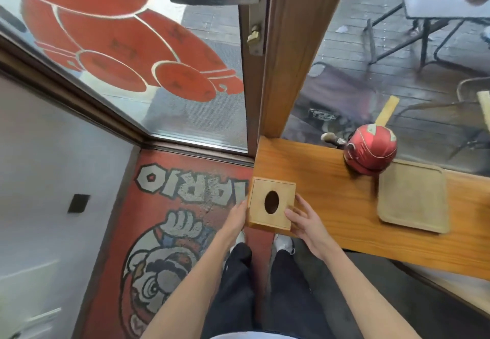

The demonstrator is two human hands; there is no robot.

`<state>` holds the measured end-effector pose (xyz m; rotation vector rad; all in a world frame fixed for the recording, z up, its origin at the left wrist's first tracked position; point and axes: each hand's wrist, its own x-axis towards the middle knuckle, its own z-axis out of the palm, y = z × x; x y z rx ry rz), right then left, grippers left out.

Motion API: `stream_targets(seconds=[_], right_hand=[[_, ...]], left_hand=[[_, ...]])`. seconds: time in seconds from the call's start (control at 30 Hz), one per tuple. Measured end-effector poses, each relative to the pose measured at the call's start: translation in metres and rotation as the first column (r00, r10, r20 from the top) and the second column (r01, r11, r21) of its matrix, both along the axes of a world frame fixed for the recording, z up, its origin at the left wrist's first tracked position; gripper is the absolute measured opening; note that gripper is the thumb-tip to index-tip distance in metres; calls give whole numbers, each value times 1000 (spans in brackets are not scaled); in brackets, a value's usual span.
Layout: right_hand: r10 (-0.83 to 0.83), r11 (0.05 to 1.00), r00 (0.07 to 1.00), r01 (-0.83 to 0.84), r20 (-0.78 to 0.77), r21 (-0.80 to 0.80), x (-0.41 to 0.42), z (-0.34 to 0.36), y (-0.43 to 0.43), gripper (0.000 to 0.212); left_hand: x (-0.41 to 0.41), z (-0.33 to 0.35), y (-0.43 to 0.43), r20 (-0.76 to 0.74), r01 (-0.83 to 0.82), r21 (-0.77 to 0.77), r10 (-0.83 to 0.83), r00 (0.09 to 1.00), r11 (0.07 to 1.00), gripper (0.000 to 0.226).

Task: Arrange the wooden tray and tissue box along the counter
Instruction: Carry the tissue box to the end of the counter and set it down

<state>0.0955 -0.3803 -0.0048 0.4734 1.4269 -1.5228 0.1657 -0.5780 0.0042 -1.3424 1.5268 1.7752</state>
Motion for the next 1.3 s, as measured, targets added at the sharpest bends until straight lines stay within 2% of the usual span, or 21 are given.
stream_targets(seconds=[0.13,0.33,0.4,0.43,0.5,0.67,0.8,0.9,1.07,1.17,1.23,1.3], right_hand=[[-21,1000,1000,21,-6,9,7,-8,-7,82],[22,1000,999,-22,-29,-4,17,-10,-15,81],[47,999,998,-47,-35,-16,19,-8,-17,85],[63,998,997,-64,-39,-23,19,-7,-19,88],[98,994,994,-100,-42,-33,17,-4,-21,94],[238,970,968,-241,-79,-30,14,-2,-18,95],[319,948,937,-316,-143,49,18,-3,-14,97],[327,945,923,-314,-201,94,22,-7,-12,88],[316,949,921,-301,-229,97,27,-11,-11,84],[316,949,919,-302,-234,94,27,-12,-9,86],[335,942,912,-313,-238,125,28,-15,-6,87],[419,901,875,-370,-241,227,32,-15,-3,93]], left_hand=[[0,0,3,-14,10,98,-9,1000,995,56],[10,-7,1,-97,21,92,-12,995,996,64],[16,-24,-2,-52,45,108,-40,998,993,75],[16,-22,-5,-27,65,117,-62,998,991,75],[13,-12,-9,-21,77,107,-75,997,991,59],[14,-7,-9,-129,113,97,-101,987,989,77],[10,-4,-11,-139,141,114,-125,982,983,76],[7,-6,-15,-153,156,128,-136,979,979,62],[6,-11,-20,-108,71,190,-51,993,979,65],[7,-11,-18,-101,23,242,1,995,970,59],[7,-12,-19,-80,-31,268,55,995,963,71],[7,-12,-20,-81,-39,290,65,995,956,82]])
